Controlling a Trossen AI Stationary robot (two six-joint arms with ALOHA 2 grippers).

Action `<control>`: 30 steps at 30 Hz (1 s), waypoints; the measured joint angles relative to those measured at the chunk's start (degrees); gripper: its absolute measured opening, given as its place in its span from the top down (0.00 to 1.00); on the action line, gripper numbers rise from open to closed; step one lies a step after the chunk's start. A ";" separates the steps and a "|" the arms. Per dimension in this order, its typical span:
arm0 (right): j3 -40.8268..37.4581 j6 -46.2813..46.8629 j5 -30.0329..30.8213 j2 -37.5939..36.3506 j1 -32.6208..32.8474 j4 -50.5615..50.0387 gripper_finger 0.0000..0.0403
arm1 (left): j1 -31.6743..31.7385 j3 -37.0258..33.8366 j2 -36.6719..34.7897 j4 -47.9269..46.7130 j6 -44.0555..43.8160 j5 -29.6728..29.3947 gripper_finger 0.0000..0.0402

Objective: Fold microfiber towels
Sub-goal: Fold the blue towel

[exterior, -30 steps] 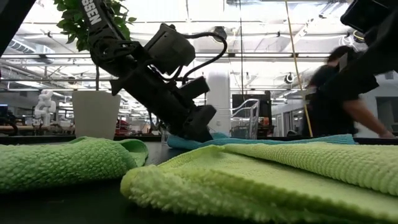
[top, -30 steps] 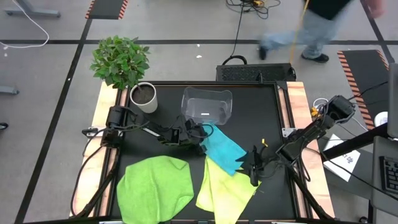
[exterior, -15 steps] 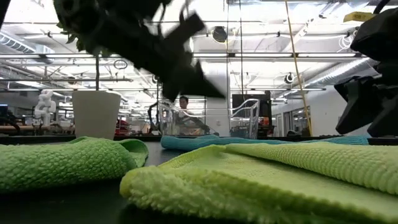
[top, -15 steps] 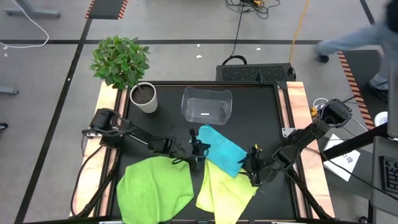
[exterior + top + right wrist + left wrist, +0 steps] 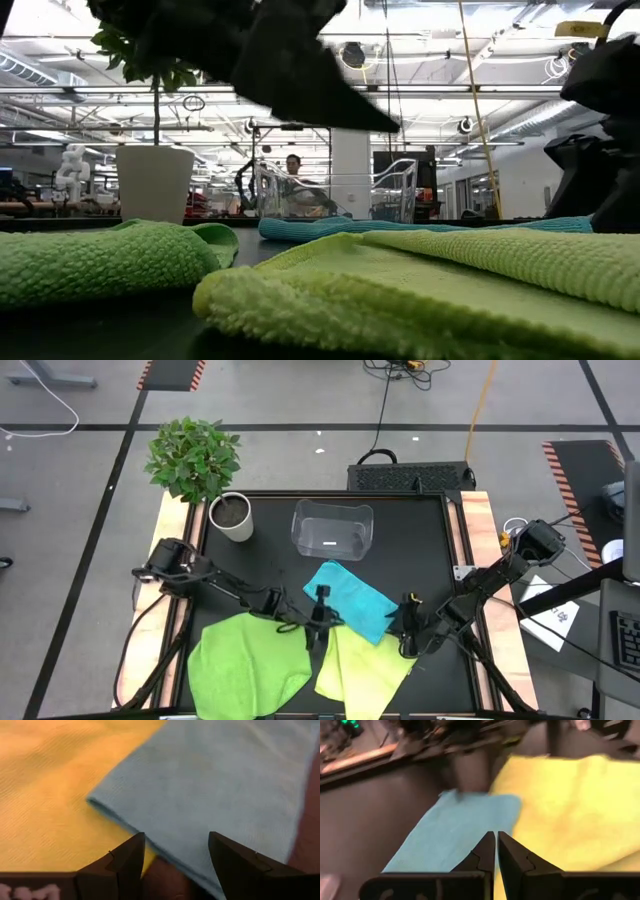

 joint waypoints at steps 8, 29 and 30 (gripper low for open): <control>0.00 3.40 0.64 0.00 -0.02 -0.02 0.48 | -3.10 18.73 9.99 -18.48 7.84 -9.38 0.83; -0.02 8.92 6.45 -0.90 0.20 -5.95 0.48 | -4.05 46.62 26.83 -40.47 10.35 -11.98 0.53; -0.02 8.92 6.46 -0.90 0.20 -6.03 0.48 | -4.08 47.02 27.39 -39.88 10.19 -11.92 0.53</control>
